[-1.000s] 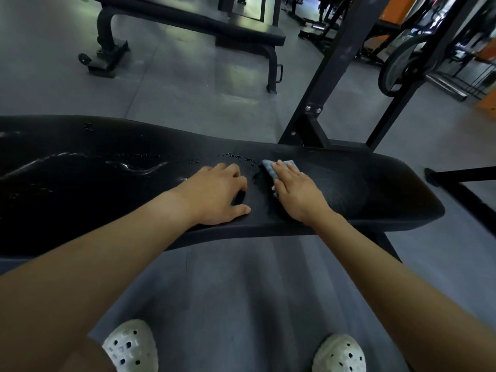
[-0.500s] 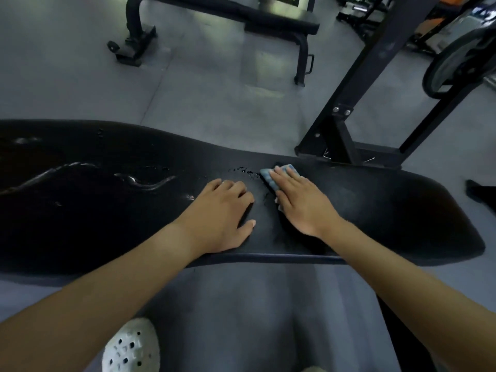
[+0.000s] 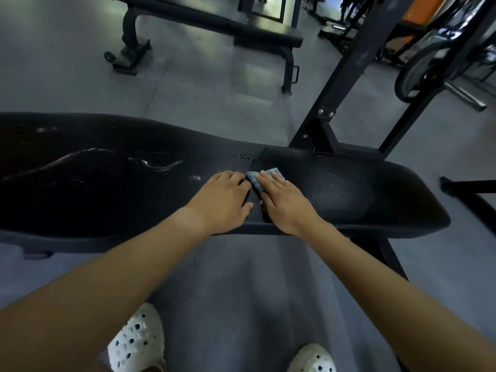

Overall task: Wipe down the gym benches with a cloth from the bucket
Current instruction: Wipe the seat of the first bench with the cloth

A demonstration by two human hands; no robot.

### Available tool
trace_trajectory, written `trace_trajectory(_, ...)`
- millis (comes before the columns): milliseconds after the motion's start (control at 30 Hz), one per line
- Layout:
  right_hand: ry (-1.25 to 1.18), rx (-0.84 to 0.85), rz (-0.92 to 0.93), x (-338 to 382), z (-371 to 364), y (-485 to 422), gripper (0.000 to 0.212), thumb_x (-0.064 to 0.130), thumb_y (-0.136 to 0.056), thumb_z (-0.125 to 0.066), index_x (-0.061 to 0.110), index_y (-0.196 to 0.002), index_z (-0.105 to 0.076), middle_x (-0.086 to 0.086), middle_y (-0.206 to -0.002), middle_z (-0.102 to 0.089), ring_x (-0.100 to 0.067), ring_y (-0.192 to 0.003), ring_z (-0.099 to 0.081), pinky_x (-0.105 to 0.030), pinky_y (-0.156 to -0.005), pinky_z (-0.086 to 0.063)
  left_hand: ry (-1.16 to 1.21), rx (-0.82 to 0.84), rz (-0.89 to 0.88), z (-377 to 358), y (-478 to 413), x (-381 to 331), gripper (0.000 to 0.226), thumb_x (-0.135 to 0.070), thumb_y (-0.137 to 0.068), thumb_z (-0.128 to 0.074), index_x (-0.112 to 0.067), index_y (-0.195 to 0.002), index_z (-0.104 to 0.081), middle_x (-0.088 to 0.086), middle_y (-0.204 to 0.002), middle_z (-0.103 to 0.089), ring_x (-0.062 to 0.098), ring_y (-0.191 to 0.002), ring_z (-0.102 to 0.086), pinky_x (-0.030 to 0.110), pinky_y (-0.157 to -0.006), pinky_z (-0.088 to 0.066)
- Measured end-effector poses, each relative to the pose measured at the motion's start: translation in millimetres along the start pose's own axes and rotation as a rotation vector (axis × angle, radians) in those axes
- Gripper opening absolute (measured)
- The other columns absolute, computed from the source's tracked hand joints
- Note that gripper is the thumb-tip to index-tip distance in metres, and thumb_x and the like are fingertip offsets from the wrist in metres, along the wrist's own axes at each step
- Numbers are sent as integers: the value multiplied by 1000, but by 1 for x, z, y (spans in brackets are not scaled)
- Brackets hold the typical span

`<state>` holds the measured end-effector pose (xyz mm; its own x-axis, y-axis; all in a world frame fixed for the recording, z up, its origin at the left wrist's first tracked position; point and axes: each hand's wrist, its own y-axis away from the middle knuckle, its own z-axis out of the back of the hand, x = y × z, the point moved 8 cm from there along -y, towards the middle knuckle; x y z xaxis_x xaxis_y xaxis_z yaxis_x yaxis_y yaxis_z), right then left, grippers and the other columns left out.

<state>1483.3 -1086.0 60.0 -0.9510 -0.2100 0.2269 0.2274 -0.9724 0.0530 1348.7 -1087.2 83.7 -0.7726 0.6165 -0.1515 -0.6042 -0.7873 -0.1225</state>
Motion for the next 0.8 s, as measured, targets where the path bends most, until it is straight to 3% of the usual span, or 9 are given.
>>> trace_trajectory(133, -23, -47, -169, -33, 21, -27, 51, 28, -107, -37, 19, -157, -31, -6, -165, -26, -31, -147, -32, -45, -117, -31, 6, 27, -21, 3, 13, -2, 45, -47, -103, -46, -17, -135, -58, 4, -141, -53, 23, -128, -49, 40, -113, -38)
trace_trajectory(233, -5, -50, -273, -38, 17, -42, 52, 24, -106, -39, 13, -156, -30, -12, -165, -23, -34, -150, -24, -48, -119, -26, -46, 80, -26, 1, 18, -4, 55, -53, -104, -43, -16, -143, -53, 6, -151, -48, 26, -137, -44, 42, -117, -33)
trace_trajectory(367, 3, -89, -145, -5, 2, -15, 50, 25, -105, -36, 14, -154, -32, -10, -164, -27, -33, -149, -24, -51, -119, -26, -61, 134, -11, -2, 18, -5, 70, -66, -98, -45, -14, -145, -51, 7, -152, -46, 27, -141, -41, 42, -118, -33)
trace_trajectory(500, -4, -62, -8, 12, -9, 36, 53, 30, -109, -30, 21, -161, -20, 3, -168, -16, -17, -156, -5, -39, -126, -11, -92, 116, -11, -4, 16, -10, 70, -67, -94, -52, -14, -138, -51, 7, -141, -51, 27, -131, -46, 43, -113, -38)
trace_trajectory(567, -1, -58, -2, -3, -7, 44, 53, 32, -110, -29, 23, -161, -20, 4, -168, -17, -14, -156, -7, -40, -126, -14, -133, 126, 9, -6, 14, -16, 68, -67, -94, -52, -14, -136, -49, 8, -138, -50, 28, -130, -46, 44, -112, -37)
trace_trajectory(700, -44, -149, -223, -63, 14, 42, 49, 30, -108, -33, 21, -156, -33, -3, -165, -28, -25, -149, -29, -40, -120, -25, -179, 165, 71, -11, 15, -24, 67, -62, -97, -51, -11, -141, -43, 11, -143, -45, 32, -135, -42, 48, -117, -32)
trace_trajectory(800, -39, -234, -366, -77, 16, 43, 46, 25, -106, -36, 16, -151, -38, -9, -161, -35, -29, -145, -33, -44, -119, -26, -161, 142, 44, -9, 14, -33, 66, -55, -98, -53, -11, -146, -40, 11, -149, -42, 32, -139, -39, 49, -119, -32)
